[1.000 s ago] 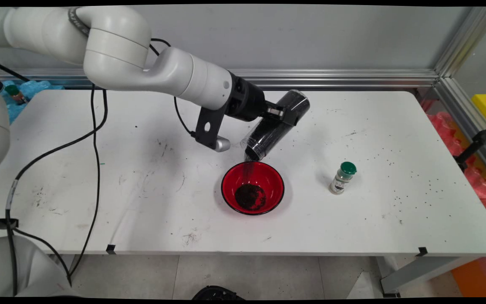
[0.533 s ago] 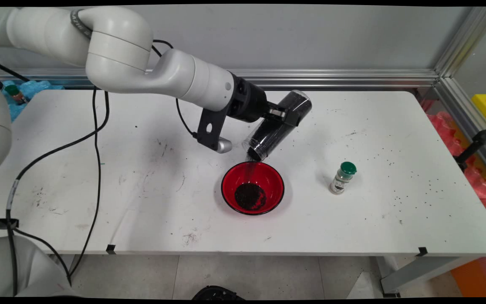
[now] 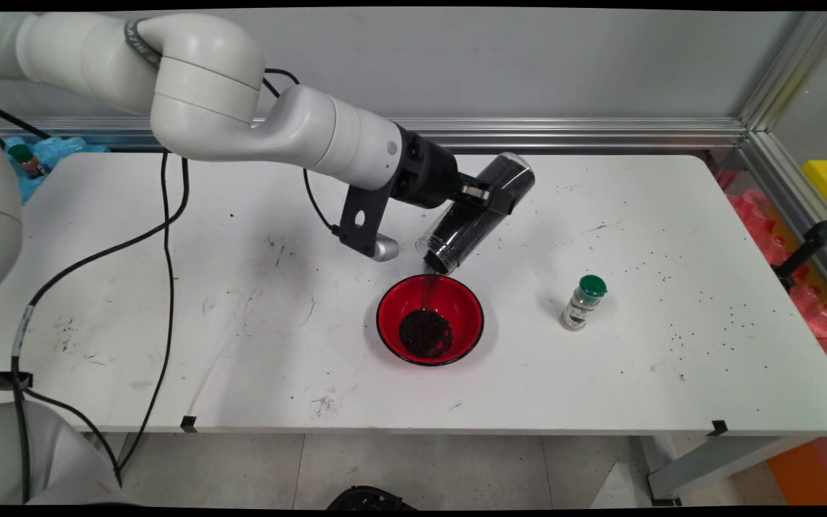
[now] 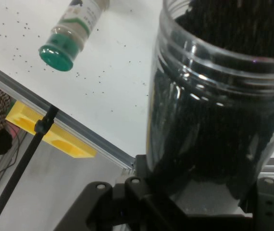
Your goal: Pour the black seasoning powder in the red bowl
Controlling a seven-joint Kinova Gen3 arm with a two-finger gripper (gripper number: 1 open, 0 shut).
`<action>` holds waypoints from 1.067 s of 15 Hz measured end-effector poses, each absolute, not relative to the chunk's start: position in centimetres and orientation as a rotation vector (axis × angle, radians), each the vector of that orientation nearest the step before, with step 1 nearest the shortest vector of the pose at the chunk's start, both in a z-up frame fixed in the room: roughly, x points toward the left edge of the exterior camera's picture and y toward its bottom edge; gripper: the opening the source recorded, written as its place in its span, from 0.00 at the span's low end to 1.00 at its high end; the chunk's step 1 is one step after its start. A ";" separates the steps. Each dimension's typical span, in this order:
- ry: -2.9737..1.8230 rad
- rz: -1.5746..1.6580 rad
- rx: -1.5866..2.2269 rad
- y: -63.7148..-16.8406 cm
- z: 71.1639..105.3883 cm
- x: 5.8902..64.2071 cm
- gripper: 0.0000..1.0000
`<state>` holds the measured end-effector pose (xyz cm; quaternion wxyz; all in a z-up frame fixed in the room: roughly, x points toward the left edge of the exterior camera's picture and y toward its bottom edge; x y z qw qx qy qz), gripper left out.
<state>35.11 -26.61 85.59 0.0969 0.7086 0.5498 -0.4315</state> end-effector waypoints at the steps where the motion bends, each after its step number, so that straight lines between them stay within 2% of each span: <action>1: 1.627 -1.279 2.098 -26.6 85.6 35.1 0.00; 16: 1.612 -1.294 2.089 -26.6 85.7 34.5 0.00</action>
